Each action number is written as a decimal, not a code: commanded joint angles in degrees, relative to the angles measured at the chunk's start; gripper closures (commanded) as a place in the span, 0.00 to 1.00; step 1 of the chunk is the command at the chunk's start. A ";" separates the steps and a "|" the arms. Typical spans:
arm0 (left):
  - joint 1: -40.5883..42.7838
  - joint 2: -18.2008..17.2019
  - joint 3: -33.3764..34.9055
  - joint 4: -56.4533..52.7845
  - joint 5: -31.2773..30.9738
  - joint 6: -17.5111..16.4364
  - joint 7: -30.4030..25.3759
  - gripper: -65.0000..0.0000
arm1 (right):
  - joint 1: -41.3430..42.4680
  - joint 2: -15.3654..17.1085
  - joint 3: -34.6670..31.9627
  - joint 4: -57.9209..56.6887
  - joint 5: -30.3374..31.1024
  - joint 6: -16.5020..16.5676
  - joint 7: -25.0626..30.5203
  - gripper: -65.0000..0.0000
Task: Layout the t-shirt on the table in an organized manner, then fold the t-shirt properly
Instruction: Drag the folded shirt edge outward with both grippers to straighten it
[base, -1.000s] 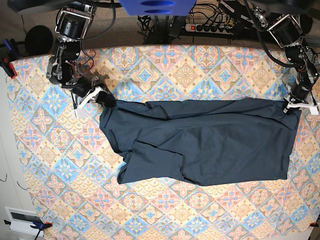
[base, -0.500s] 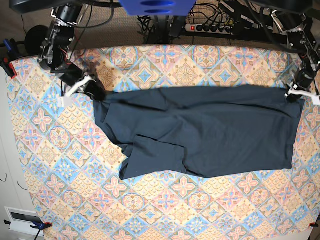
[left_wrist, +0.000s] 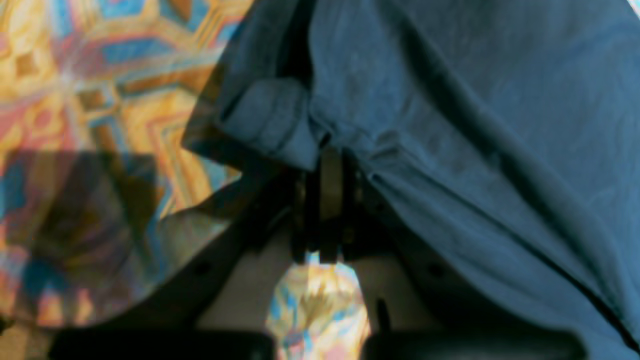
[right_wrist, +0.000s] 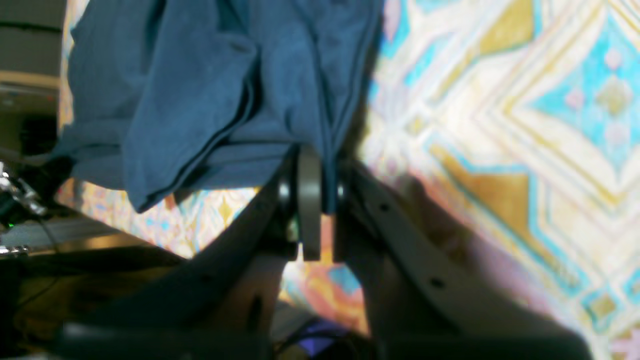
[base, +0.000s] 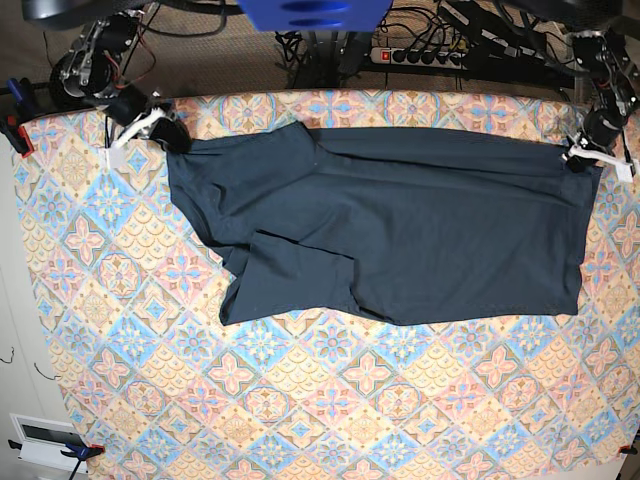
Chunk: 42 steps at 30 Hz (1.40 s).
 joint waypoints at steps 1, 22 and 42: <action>0.86 -0.65 -0.43 2.24 -0.12 0.20 -1.05 1.00 | -0.46 0.93 0.69 1.99 1.47 0.21 1.50 0.99; 4.91 0.67 -0.52 5.23 -0.04 0.29 5.10 0.98 | -4.42 0.93 3.50 4.10 1.30 0.21 1.76 0.99; 9.48 0.49 -0.96 5.32 -3.11 0.64 6.24 0.89 | -5.47 0.75 3.50 4.54 1.30 0.21 1.85 0.81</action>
